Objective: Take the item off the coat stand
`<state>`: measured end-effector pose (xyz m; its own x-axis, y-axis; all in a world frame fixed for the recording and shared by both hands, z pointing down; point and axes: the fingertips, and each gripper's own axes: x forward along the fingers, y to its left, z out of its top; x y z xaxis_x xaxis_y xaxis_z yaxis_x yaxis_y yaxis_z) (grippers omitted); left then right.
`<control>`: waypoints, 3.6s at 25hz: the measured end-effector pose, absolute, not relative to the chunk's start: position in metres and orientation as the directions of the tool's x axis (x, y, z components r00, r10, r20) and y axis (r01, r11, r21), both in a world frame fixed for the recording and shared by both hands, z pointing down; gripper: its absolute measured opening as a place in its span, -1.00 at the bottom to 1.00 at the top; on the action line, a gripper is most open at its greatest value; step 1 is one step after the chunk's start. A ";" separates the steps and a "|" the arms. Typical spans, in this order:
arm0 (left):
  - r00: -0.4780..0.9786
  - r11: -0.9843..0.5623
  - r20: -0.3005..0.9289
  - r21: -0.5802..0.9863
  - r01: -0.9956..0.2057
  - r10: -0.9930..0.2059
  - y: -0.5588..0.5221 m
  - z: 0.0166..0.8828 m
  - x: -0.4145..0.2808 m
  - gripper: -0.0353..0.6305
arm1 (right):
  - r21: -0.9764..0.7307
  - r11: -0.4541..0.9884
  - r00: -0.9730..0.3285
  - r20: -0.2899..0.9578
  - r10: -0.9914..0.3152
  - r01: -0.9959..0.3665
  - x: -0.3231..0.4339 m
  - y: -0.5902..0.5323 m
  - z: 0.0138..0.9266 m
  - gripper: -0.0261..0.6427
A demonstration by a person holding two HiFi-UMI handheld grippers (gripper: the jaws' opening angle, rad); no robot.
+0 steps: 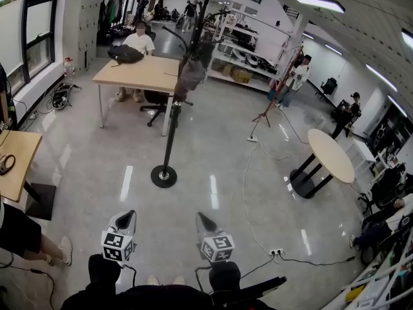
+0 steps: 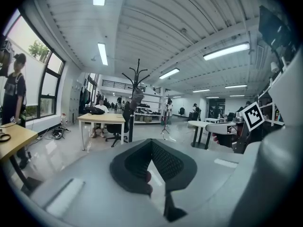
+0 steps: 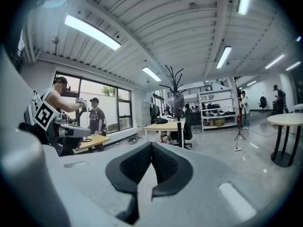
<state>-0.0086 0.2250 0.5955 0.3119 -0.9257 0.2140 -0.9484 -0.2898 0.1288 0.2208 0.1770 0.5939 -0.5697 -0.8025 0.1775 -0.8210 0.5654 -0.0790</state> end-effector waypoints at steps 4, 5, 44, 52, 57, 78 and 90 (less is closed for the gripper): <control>0.309 -0.287 0.218 0.127 -0.949 -0.926 0.235 0.599 -0.017 -0.88 | -0.086 0.561 -0.567 0.180 -0.804 -0.823 0.213 0.183 0.597 -0.92; 0.308 -0.286 0.217 0.126 -0.950 -0.926 0.238 0.599 -0.020 -0.88 | -0.089 0.564 -0.570 0.176 -0.802 -0.821 0.209 0.185 0.597 -0.92; 0.219 -0.200 0.235 0.105 -0.974 -0.947 0.073 0.600 -0.074 -0.88 | -0.111 0.656 -0.665 0.165 -0.728 -0.746 0.133 -0.003 0.608 -0.92; 0.208 -0.196 0.233 0.074 -0.978 -0.950 0.022 0.595 -0.063 -0.88 | -0.126 0.660 -0.671 0.172 -0.721 -0.741 0.139 -0.054 0.617 -0.92; 0.203 -0.187 0.263 0.084 -0.979 -0.943 0.009 0.599 -0.065 -0.88 | -0.135 0.660 -0.673 0.172 -0.719 -0.739 0.140 -0.073 0.621 -0.92; 0.275 -0.264 0.264 0.078 -0.961 -0.924 -0.084 0.597 -0.079 -0.88 | -0.139 0.587 -0.603 0.189 -0.775 -0.798 0.139 -0.146 0.621 -0.92; 0.341 -0.328 0.240 0.093 -0.940 -0.909 -0.161 0.586 -0.104 -0.88 | -0.128 0.534 -0.549 0.186 -0.815 -0.836 0.116 -0.208 0.609 -0.92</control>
<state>-0.1038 -0.1610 0.5861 0.3411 -0.9089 0.2398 -0.9400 -0.3282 0.0932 0.1157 -0.2080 0.6086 -0.5490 -0.8149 0.1856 -0.8358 0.5339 -0.1283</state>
